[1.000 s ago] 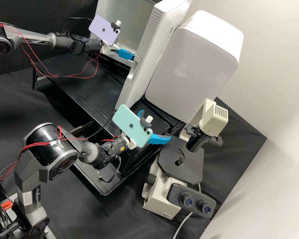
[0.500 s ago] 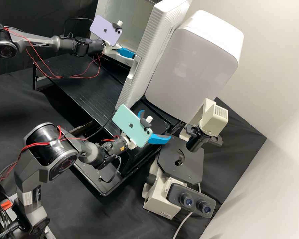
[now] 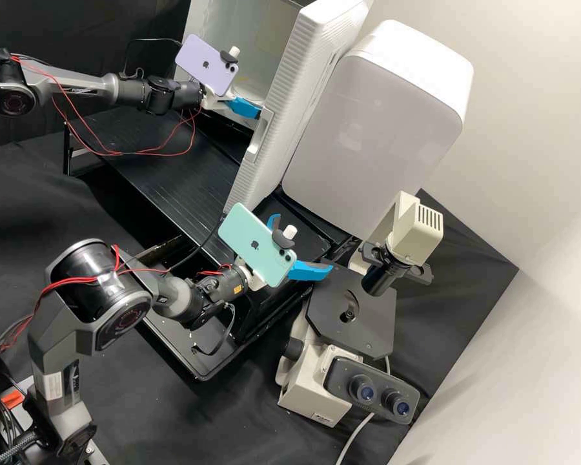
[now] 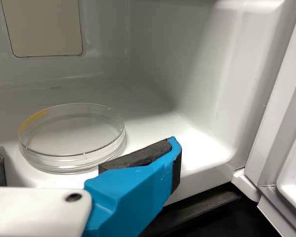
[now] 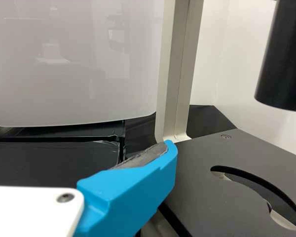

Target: Take the petri dish out of the incubator

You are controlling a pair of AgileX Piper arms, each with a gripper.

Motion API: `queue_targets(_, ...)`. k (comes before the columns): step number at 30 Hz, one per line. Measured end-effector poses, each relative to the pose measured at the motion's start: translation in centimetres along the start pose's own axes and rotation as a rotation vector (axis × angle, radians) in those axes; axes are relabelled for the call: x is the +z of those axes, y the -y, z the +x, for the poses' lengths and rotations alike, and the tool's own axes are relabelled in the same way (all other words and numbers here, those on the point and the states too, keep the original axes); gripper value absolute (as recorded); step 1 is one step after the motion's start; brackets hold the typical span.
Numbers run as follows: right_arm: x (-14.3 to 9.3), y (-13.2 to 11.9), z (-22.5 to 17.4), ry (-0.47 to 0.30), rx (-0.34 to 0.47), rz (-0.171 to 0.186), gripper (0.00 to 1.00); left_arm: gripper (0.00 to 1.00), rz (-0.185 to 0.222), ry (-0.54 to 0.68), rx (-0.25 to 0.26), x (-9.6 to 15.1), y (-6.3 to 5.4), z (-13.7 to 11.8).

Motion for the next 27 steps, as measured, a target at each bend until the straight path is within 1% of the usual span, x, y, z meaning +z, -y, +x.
queue_targets(1,0.0,0.0,0.0,0.0,0.0,0.0,1.0,1.0,0.001,-0.005,-0.001,-0.1,0.1,0.0)
queue_targets(3,0.0,0.0,0.0,0.0,0.0,0.0,1.0,1.0,0.022,-0.006,-0.002,-0.1,0.3,0.0)
queue_targets(6,0.0,0.0,0.0,0.0,0.0,0.0,1.0,1.0,0.034,-0.004,0.004,-0.2,0.6,0.1)
queue_targets(8,0.0,0.0,0.0,0.0,0.0,0.0,1.0,1.0,0.033,-0.004,0.008,-0.3,0.9,0.1)
queue_targets(9,0.0,0.0,0.0,0.0,0.0,0.0,1.0,1.0,0.025,-0.004,0.011,-0.4,1.1,0.1)
queue_targets(11,0.0,0.0,0.0,0.0,0.0,0.0,1.0,1.0,0.031,-0.004,0.022,-0.5,1.3,0.1)
queue_targets(15,0.0,0.0,0.0,0.0,0.0,0.0,1.0,1.0,0.017,-0.009,0.043,-0.6,1.8,0.1)
queue_targets(18,0.0,0.0,0.0,0.0,0.0,0.0,1.0,1.0,0.017,-0.002,0.059,-0.5,1.8,0.1)
queue_targets(20,0.0,0.0,0.0,0.0,0.0,0.0,1.0,1.0,0.002,-0.001,0.059,-0.5,1.8,0.1)
queue_targets(27,0.0,0.0,0.0,0.0,0.0,0.0,1.0,1.0,0.011,-0.004,0.058,-0.5,2.0,0.2)
